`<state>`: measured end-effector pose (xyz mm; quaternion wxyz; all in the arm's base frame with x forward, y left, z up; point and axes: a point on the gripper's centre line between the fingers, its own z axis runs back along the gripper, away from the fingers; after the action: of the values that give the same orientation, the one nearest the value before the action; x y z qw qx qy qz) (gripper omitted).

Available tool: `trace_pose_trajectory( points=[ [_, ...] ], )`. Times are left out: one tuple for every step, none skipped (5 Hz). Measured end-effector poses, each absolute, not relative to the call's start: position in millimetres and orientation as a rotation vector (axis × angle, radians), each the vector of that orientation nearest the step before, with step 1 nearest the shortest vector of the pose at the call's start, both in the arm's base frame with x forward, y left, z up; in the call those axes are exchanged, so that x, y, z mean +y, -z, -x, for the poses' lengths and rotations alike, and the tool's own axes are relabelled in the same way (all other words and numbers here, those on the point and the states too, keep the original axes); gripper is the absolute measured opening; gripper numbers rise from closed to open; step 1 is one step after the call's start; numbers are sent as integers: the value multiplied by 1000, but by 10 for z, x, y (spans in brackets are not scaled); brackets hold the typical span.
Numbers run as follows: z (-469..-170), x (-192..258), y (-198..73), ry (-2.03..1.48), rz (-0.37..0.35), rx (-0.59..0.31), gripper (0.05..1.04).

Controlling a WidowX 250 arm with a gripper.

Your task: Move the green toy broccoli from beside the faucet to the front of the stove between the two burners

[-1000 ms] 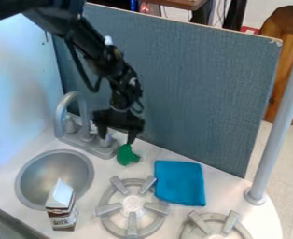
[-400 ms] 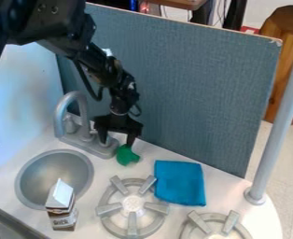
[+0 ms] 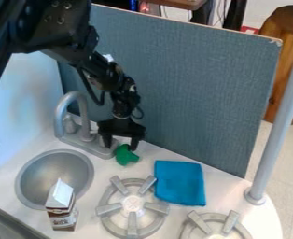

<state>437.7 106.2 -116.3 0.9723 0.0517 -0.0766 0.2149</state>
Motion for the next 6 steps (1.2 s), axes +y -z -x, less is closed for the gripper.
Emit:
trace_pose_trajectory(
  points=[
    [-4382,1028,1240,-403,-34,-136,1003],
    [-4397,1056,1333,-422,-31,-119,1003],
    [-4423,1062,1366,-434,-35,-101,957],
    [-4464,1091,1342,-454,-46,-99,774],
    [-4436,1073,1354,-462,-34,-97,728],
    [-4308,976,1341,-439,11,-73,722]
  ],
)
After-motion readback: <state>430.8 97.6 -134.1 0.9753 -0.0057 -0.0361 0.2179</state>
